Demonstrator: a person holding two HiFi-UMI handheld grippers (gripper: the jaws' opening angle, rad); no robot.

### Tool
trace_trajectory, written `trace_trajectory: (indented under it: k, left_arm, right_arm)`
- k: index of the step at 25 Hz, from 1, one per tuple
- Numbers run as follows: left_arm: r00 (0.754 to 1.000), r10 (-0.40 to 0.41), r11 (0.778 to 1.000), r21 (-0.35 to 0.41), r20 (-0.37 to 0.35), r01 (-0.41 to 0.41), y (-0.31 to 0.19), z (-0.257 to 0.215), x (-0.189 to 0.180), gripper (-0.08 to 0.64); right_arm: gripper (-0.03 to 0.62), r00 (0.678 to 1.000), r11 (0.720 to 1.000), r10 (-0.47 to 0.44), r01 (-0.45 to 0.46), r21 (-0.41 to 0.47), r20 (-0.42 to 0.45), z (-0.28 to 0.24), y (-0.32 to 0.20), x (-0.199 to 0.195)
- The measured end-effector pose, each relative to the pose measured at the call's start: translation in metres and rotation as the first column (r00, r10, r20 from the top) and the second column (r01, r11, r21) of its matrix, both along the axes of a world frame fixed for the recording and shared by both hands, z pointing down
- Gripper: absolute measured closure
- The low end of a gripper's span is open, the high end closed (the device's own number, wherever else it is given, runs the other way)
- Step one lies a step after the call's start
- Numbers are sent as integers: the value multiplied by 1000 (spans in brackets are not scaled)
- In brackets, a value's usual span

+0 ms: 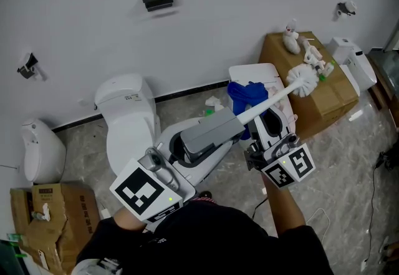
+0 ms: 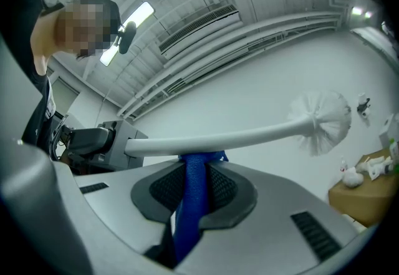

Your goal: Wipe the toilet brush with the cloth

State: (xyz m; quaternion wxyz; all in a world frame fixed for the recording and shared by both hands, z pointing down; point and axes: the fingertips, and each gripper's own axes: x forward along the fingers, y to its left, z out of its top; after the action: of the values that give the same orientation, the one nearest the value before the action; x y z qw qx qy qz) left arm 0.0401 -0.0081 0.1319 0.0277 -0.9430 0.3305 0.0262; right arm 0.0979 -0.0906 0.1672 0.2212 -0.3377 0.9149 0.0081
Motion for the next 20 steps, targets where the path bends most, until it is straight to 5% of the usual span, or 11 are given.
trace_trajectory:
  k: [20]
  left_arm:
    - [1000, -12, 1000, 7, -16, 12, 12, 0, -31, 393]
  right_arm:
    - [528, 998, 998, 65, -65, -11, 27, -3, 1, 2]
